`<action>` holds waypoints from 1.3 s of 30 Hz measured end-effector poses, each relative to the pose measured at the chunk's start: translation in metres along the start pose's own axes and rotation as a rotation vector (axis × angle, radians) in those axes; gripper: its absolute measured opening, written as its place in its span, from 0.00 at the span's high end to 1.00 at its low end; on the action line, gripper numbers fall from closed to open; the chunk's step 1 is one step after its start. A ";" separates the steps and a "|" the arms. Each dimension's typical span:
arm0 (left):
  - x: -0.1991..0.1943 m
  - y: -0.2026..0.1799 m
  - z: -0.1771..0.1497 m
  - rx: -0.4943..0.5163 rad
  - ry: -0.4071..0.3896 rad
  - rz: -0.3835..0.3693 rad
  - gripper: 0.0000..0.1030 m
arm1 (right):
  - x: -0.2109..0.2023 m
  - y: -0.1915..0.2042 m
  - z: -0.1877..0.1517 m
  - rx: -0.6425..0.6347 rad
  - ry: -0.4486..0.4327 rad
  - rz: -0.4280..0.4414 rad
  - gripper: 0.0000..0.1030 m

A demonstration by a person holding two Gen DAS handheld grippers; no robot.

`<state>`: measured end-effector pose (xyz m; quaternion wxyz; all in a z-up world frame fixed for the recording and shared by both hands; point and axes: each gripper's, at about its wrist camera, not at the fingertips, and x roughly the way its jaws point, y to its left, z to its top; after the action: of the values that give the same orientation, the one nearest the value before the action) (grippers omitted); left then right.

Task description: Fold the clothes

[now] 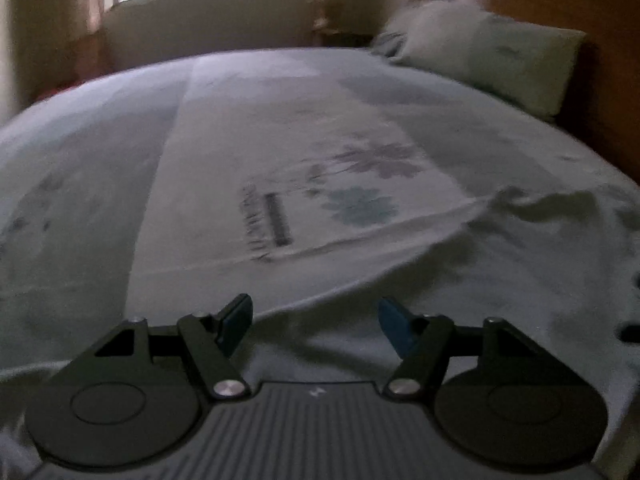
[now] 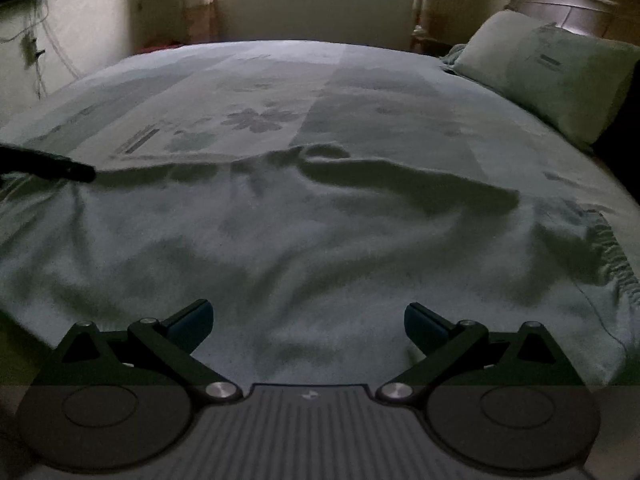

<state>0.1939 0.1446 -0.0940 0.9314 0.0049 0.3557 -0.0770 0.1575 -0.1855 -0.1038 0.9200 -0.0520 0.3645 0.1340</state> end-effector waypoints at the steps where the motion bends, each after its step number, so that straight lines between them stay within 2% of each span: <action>1: -0.007 -0.003 -0.001 0.011 -0.003 -0.030 0.31 | 0.002 0.000 0.003 -0.003 -0.006 0.014 0.00; 3: -0.017 -0.009 -0.005 0.019 0.007 -0.090 0.28 | 0.007 0.002 0.009 -0.011 -0.022 0.049 0.00; 5: -0.014 -0.008 -0.011 0.000 0.031 -0.095 0.28 | 0.012 0.004 0.012 -0.009 -0.018 0.088 0.00; 6: -0.012 -0.006 -0.015 -0.010 0.044 -0.085 0.28 | 0.014 0.005 0.012 -0.002 -0.010 0.101 0.00; 9: 0.000 0.009 -0.028 -0.046 0.083 0.045 0.28 | 0.019 -0.002 -0.001 0.034 0.063 0.111 0.00; 12: -0.009 0.014 -0.024 -0.086 0.072 0.074 0.28 | 0.005 -0.004 -0.007 -0.011 0.065 0.101 0.00; 15: -0.022 0.011 -0.021 -0.075 0.043 0.111 0.28 | 0.000 -0.013 0.015 0.000 0.024 0.103 0.00; 18: -0.027 0.008 -0.025 -0.040 0.067 0.120 0.25 | 0.009 -0.021 0.052 0.039 -0.042 0.122 0.00; 21: -0.021 0.014 -0.035 -0.055 0.116 0.208 0.25 | 0.031 -0.020 0.083 0.084 -0.083 0.179 0.00; 23: -0.019 0.021 -0.042 -0.097 0.123 0.227 0.24 | 0.054 -0.020 0.097 0.115 -0.088 0.192 0.00; 26: -0.022 0.028 -0.048 -0.142 0.106 0.197 0.21 | 0.092 -0.020 0.109 0.151 -0.059 0.182 0.00; 30: -0.021 0.030 -0.051 -0.132 0.094 0.185 0.12 | 0.129 -0.030 0.101 0.169 0.028 0.084 0.00; 33: -0.027 0.029 -0.051 -0.124 0.086 0.186 0.12 | 0.108 -0.019 0.097 0.185 0.047 0.036 0.00; 36: -0.034 0.030 -0.051 -0.129 0.069 0.190 0.12 | 0.071 0.004 0.085 0.150 0.048 0.090 0.00; 39: -0.047 0.039 -0.055 -0.173 0.042 0.190 0.12 | 0.054 0.026 0.065 0.080 0.083 0.138 0.00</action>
<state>0.1285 0.1935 -0.1058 0.9238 -0.0403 0.3785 0.0426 0.2308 -0.1366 -0.0933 0.8939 0.0047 0.4104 0.1802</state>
